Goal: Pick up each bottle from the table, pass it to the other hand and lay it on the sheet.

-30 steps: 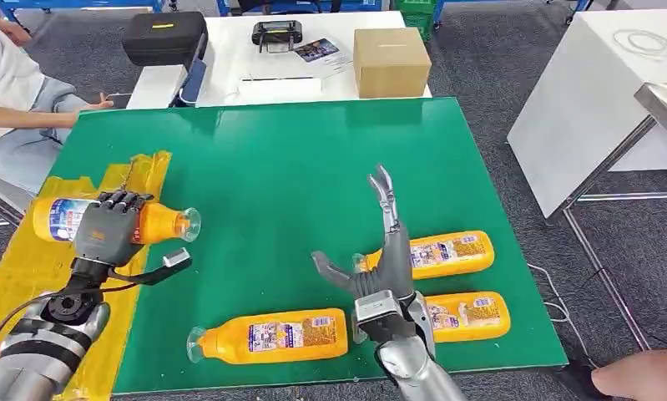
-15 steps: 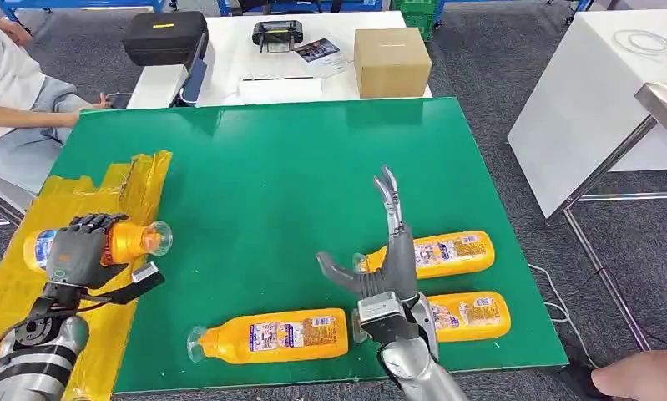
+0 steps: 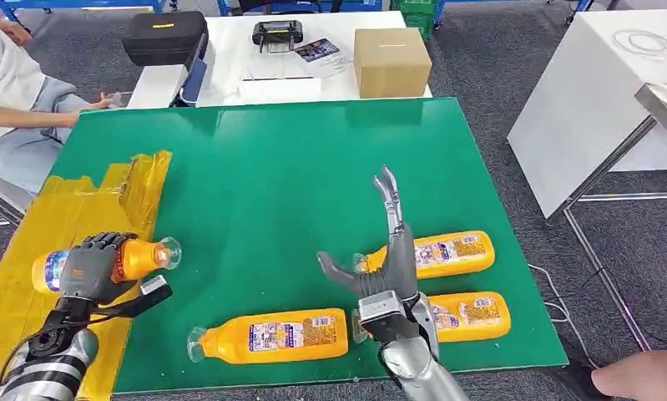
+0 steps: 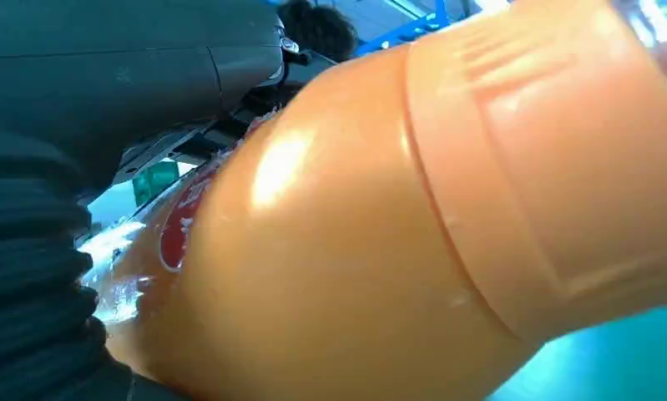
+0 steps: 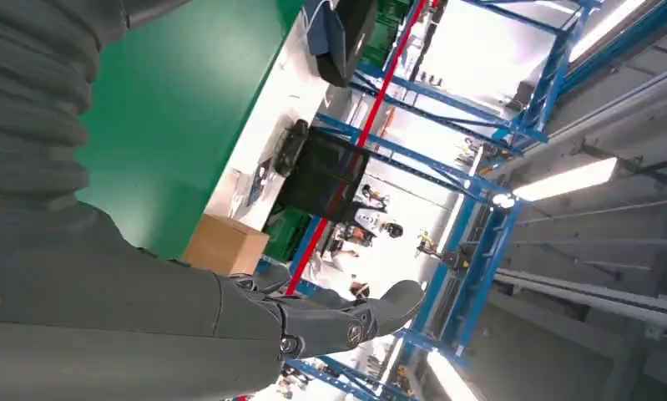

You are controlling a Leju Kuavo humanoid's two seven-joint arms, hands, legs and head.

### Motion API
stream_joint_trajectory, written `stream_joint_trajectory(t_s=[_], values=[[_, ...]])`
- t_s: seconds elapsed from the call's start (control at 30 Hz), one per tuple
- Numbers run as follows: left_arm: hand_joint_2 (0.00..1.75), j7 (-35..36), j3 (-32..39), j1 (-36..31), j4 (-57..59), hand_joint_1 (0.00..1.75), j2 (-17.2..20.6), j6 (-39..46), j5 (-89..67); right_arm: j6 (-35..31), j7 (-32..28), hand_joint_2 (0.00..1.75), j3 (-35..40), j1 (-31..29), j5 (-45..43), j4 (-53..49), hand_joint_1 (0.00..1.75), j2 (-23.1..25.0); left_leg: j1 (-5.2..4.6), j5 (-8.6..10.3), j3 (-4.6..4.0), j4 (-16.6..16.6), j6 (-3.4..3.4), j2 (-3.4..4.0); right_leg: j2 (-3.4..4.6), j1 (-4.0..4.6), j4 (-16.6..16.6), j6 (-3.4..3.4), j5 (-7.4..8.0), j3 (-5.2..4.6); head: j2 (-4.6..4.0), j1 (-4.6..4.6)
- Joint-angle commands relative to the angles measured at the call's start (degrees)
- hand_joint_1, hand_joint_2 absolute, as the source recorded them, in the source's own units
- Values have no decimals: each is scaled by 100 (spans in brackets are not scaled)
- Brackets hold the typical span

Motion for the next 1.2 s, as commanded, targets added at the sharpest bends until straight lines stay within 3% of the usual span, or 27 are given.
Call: stream_joint_trajectory(t_s=[0.03, 0.13, 0.17, 0.2, 0.23, 0.67, 0.83, 1.03, 1.1, 1.2], values=[[175, 92, -569, -325, 1092, 175, 19, 3, -269, 87, 29, 175, -1, -342, -26, 449, 0, -63, 0, -2, 13, -4, 2, -4, -8, 1, -6, -3, -4, 16, 0, 2], [175, 90, -606, -337, 1137, 175, 34, 3, -276, 91, 30, 175, -2, -351, -29, 458, 0, -61, 5, -9, 26, -3, 3, -2, -8, 8, -10, -7, -8, 31, 0, 2], [175, 132, -890, -445, 1457, 157, 152, 3, -206, 158, 42, 175, -19, -373, -22, 482, 0, -56, 5, -10, 24, -2, 3, -2, -8, 8, -8, -7, -9, 31, 0, 2], [175, 131, -959, -503, 1607, 45, 171, 3, -195, 157, 42, 175, -27, -377, -21, 485, 0, -53, 5, -6, 16, -1, 2, -3, -7, 6, -6, -5, -6, 21, 0, 0], [175, 112, -996, -525, 1679, 2, 182, 3, -184, 157, 42, 175, -32, -379, -22, 489, 0, -52, 4, -5, 15, -2, 1, -4, -7, 5, -6, -4, -5, 20, 0, 4], [175, 184, -1427, -648, 2054, 0, 393, -684, -157, 179, 39, 175, -75, -374, -23, 492, 0, -47, 1, -2, 55, -9, 0, -7, -4, 3, -5, -6, 0, 58, 0, 0], [175, -1146, -639, -336, 1328, 0, 194, -818, 1927, 188, 41, 175, -108, -336, -19, 509, 0, -45, 0, 0, 80, -13, -1, 0, 1, 3, -8, -7, 3, 86, 0, 0], [175, -1272, -593, -287, 1145, 0, 209, -960, 2166, 191, 36, 175, -109, -327, -15, 511, 0, -42, 6, 5, 67, -8, -3, -21, -24, 8, -9, -7, -4, 73, 0, 2], [175, -1777, -291, -36, 413, 0, 51, -1368, 3451, 202, 30, 175, -120, -308, -3, 496, 0, -35, 5, 4, 65, -8, -5, -21, -22, 8, -8, -8, -4, 73, 0, 2], [175, -1777, -469, 640, -1512, 0, 88, -2128, 5754, 298, 59, 175, -89, -269, 79, 460, 0, -41, 7, 2, 58, -5, -5, -15, -19, 10, -8, -8, -4, 67, 0, 0]])
